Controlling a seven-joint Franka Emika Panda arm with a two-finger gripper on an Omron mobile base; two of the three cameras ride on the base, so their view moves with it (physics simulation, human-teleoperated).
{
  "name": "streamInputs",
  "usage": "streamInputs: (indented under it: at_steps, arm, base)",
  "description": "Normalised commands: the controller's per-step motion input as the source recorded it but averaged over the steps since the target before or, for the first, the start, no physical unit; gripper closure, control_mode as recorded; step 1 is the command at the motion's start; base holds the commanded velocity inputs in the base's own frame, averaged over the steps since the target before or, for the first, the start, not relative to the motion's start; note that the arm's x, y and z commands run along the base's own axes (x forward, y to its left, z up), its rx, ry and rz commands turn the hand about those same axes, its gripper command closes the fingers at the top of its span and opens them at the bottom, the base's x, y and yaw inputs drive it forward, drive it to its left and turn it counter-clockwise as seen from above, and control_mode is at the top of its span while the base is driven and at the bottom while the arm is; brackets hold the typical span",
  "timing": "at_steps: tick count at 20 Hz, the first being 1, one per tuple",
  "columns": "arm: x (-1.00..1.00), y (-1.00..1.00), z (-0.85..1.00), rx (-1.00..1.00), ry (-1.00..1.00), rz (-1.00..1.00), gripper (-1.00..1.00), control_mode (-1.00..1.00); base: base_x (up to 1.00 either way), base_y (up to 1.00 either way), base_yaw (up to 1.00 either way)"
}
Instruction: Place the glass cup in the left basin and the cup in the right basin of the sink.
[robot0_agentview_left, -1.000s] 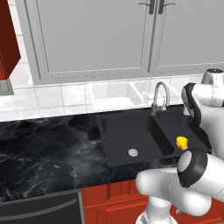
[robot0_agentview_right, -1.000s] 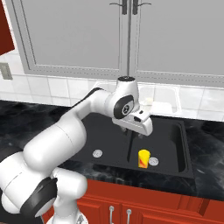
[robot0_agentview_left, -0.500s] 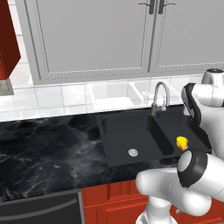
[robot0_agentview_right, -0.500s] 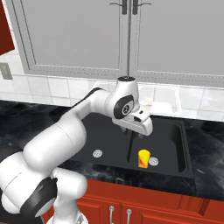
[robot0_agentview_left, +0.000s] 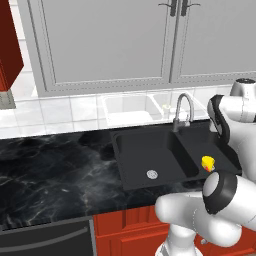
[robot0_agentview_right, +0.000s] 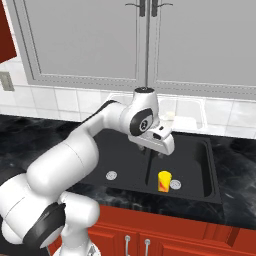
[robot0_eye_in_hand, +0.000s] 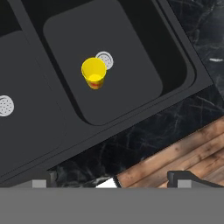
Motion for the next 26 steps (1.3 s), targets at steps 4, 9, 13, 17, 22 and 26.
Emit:
streamInputs:
  at_steps: [4, 9, 13, 17, 22, 26]
  arm:
    - [0.0, 0.0, 0.0, 0.0, 0.0, 0.0, -1.0, 1.0]
    - [0.0, 0.0, 0.0, 0.0, 0.0, 0.0, -1.0, 1.0]
    - [0.0, 0.0, 0.0, 0.0, 0.0, 0.0, -1.0, 1.0]
    - [0.0, 0.0, 0.0, 0.0, 0.0, 0.0, -1.0, 1.0]
    - [0.0, 0.0, 0.0, 0.0, 0.0, 0.0, -1.0, 1.0]
    - [0.0, 0.0, 0.0, 0.0, 0.0, 0.0, -1.0, 1.0]
  base:
    - [0.0, 0.0, 0.0]
    - [-0.06, -0.01, 0.0]
    - [-0.33, -0.15, -0.01]
    - [-0.4, -0.16, -0.1]
    - [-0.36, -0.2, -0.11]
    - [-0.09, -0.39, -0.03]
